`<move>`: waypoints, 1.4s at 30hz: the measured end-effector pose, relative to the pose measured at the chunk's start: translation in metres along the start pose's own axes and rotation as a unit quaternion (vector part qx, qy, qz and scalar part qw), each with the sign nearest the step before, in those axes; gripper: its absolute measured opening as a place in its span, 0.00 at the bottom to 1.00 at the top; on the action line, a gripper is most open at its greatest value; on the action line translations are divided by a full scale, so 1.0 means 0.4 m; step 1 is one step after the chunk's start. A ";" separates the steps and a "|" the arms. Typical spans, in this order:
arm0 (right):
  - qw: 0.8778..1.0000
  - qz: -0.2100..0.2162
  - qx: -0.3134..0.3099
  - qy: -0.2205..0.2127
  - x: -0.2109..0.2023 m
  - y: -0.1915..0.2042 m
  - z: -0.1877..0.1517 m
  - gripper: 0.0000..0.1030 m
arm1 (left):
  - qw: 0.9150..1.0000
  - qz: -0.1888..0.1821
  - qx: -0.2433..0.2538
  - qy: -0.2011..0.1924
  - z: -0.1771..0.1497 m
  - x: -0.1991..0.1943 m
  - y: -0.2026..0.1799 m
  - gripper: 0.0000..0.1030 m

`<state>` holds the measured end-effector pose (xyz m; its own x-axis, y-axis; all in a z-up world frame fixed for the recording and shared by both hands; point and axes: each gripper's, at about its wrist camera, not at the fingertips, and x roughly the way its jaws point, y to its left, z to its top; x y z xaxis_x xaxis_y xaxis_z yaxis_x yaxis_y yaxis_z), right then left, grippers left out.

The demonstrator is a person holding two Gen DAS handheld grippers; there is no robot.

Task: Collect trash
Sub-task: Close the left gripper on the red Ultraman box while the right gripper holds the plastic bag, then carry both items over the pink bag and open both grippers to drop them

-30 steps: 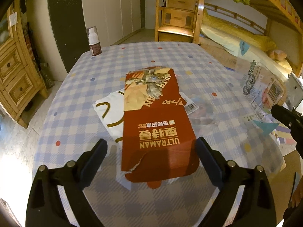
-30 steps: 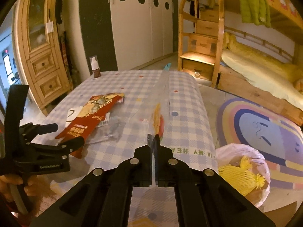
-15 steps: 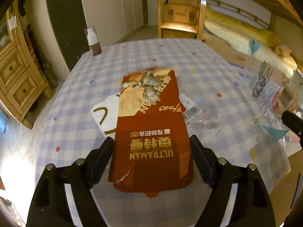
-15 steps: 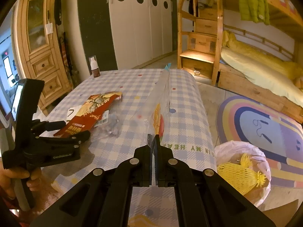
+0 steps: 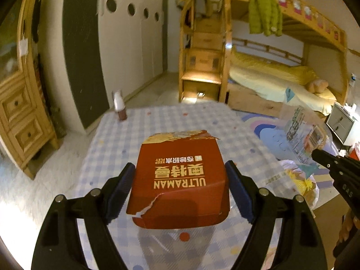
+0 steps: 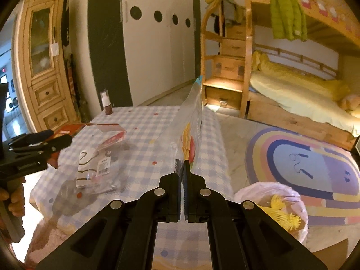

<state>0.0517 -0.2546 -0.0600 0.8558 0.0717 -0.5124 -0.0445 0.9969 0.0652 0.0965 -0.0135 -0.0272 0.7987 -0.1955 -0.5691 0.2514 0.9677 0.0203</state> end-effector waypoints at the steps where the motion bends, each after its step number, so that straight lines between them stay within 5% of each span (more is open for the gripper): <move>1: 1.000 -0.004 0.003 -0.002 -0.007 -0.009 0.001 0.01 | 1.000 -0.002 0.005 -0.004 0.006 -0.001 -0.008 0.76; 11: 0.999 -0.038 0.031 -0.008 -0.057 -0.103 -0.009 0.01 | 0.997 -0.063 0.042 -0.033 0.084 0.008 -0.145 0.76; 24: 0.987 -0.110 0.099 0.057 -0.046 -0.333 -0.130 0.02 | 0.979 -0.174 0.109 -0.005 0.024 0.081 -0.460 0.76; 28: 0.983 -0.113 0.124 0.072 -0.010 -0.394 -0.151 0.09 | 0.976 -0.183 0.121 0.000 0.025 0.104 -0.499 0.76; 30: 0.982 -0.119 0.131 0.073 -0.003 -0.411 -0.165 0.37 | 0.975 -0.187 0.124 0.004 0.022 0.114 -0.517 0.76; 31: 0.981 -0.121 0.135 0.070 -0.004 -0.420 -0.168 0.42 | 0.974 -0.188 0.126 0.007 0.020 0.120 -0.527 0.76; 42: 0.974 -0.149 0.169 0.020 -0.105 -0.500 -0.149 0.46 | 0.962 -0.221 0.160 0.027 0.003 0.164 -0.664 0.76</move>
<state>-0.0059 -0.4551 -0.1025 0.7840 -0.2110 -0.5839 0.3807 0.9063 0.1837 0.0827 -0.2835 -0.0689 0.5473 -0.5594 -0.6225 0.7222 0.6915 0.0137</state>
